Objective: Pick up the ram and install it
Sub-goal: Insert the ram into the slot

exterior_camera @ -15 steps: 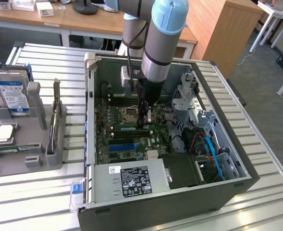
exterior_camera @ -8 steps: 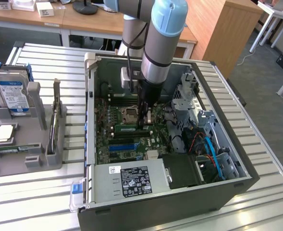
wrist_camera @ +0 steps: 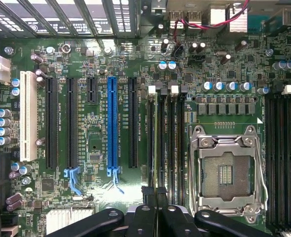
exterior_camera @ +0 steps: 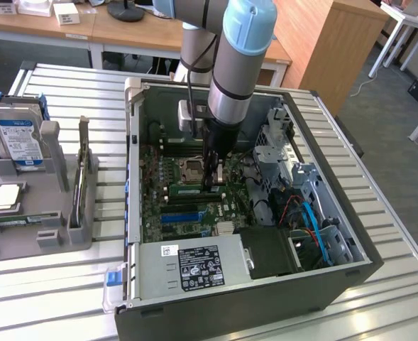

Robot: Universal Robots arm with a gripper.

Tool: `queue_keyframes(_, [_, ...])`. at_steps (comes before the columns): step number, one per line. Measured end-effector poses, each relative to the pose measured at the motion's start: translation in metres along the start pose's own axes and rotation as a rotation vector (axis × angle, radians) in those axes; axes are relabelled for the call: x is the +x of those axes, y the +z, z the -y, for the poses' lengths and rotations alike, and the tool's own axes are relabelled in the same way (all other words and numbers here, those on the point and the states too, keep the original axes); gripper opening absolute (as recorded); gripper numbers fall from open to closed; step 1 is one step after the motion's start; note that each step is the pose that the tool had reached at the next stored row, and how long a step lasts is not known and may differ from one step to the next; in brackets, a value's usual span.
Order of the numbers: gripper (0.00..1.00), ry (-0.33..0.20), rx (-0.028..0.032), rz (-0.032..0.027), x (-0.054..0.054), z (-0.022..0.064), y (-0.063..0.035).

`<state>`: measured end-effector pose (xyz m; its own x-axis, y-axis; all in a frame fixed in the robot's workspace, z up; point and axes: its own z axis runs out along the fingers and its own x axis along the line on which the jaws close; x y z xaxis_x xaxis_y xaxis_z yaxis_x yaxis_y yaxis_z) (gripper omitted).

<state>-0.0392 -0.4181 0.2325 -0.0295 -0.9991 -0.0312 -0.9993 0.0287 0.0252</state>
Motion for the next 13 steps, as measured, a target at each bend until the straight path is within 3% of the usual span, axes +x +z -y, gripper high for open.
queue_keyframes(13, [0.12, -0.007, -0.0003, -0.0002, 0.0, 0.0, 0.0001])
